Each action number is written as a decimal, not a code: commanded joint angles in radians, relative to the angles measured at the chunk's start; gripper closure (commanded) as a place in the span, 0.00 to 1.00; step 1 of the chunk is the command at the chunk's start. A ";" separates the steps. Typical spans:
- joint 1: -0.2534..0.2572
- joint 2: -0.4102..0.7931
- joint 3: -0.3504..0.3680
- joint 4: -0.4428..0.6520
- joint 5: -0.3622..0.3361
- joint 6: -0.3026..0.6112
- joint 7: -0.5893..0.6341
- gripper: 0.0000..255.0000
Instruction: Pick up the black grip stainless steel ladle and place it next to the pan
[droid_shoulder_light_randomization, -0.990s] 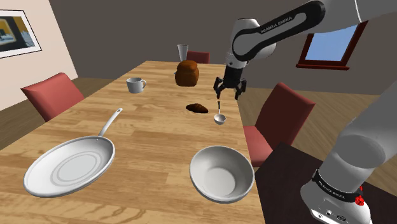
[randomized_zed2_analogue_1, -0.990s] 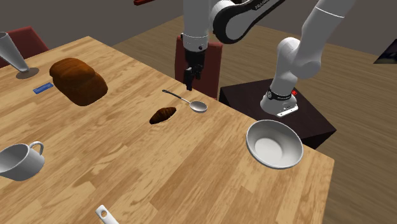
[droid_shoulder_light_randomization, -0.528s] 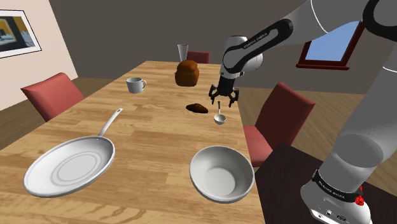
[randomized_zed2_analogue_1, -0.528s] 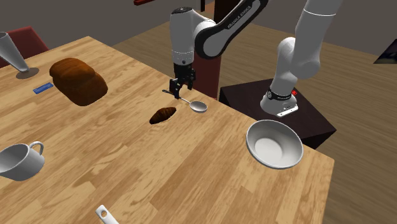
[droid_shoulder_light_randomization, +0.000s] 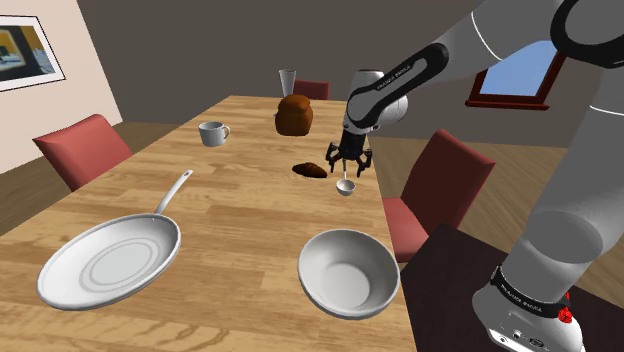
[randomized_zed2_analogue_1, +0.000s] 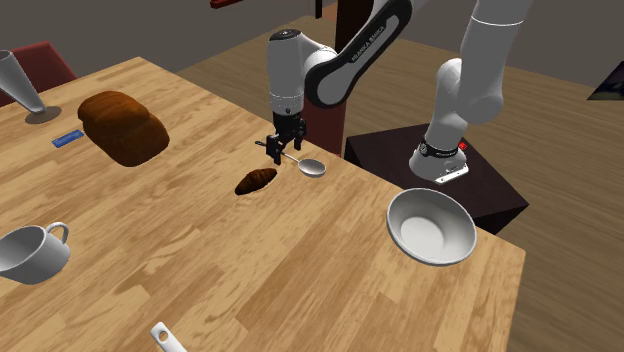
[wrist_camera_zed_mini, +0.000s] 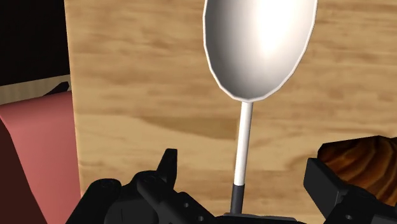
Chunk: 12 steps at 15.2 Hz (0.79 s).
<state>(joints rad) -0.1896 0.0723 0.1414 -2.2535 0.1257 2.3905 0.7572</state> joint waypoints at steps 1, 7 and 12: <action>0.000 0.002 0.000 -0.002 0.000 0.004 0.000 0.00; 0.000 0.002 0.000 -0.002 0.000 0.004 0.000 1.00; 0.000 0.002 0.000 -0.002 0.000 0.004 0.000 1.00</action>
<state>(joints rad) -0.1892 0.0739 0.1418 -2.2550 0.1258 2.3942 0.7575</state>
